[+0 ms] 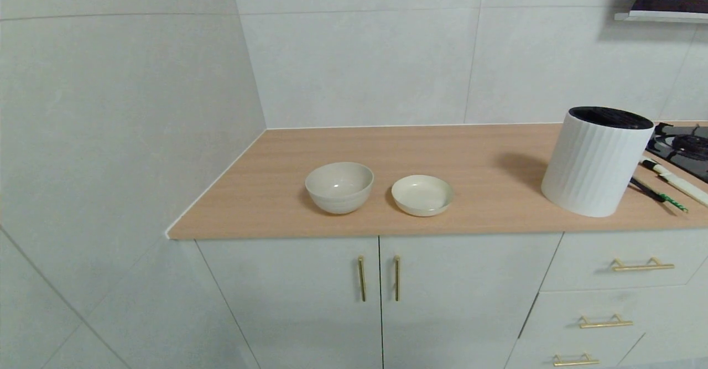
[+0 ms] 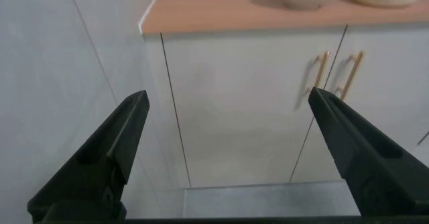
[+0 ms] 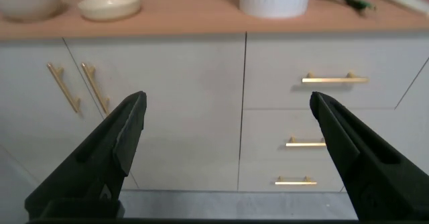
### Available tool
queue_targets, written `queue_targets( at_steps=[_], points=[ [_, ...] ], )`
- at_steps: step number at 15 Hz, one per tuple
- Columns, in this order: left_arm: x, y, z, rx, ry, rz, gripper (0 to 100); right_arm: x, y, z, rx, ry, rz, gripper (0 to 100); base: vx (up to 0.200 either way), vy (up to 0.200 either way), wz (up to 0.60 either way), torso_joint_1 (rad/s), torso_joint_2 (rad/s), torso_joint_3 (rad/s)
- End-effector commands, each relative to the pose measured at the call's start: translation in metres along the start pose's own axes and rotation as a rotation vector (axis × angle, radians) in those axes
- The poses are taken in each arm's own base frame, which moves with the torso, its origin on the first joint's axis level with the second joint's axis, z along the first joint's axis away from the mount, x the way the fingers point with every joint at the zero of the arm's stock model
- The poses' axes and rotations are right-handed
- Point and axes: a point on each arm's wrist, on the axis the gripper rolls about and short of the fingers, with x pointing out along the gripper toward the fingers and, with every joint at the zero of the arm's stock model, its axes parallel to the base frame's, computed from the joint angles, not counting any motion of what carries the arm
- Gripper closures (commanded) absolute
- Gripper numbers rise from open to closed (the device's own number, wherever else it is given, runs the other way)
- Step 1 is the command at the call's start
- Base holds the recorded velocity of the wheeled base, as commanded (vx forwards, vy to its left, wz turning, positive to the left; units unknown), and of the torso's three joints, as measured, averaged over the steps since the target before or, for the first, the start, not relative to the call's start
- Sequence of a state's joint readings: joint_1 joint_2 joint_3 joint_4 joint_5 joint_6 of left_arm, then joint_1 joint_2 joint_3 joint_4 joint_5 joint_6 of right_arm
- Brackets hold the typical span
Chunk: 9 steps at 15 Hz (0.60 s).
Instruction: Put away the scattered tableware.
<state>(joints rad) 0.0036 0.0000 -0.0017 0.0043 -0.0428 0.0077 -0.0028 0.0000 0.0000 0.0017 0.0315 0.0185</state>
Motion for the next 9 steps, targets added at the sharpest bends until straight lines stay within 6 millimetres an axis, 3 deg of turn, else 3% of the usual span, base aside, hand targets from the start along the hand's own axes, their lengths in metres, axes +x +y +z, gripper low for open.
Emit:
queue_targets(
  at_steps=[1, 9],
  points=[
    [0.0, 0.0, -0.0001, 0.0, 0.001, 0.001, 0, 0.0001, 0.0, 0.0001, 0.0, 0.001, 0.002, 0, 0.0, 0.0, 0.0, -0.227, 0.51, 0.29],
    [0.0, 0.0, -0.0001, 0.0, 0.001, 0.001, 0, 0.0001, 0.0, 0.0001, 0.0, 0.001, 0.0, 0, 0.0, 0.0, 0.0, -0.204, 0.5, 0.297]
  ],
)
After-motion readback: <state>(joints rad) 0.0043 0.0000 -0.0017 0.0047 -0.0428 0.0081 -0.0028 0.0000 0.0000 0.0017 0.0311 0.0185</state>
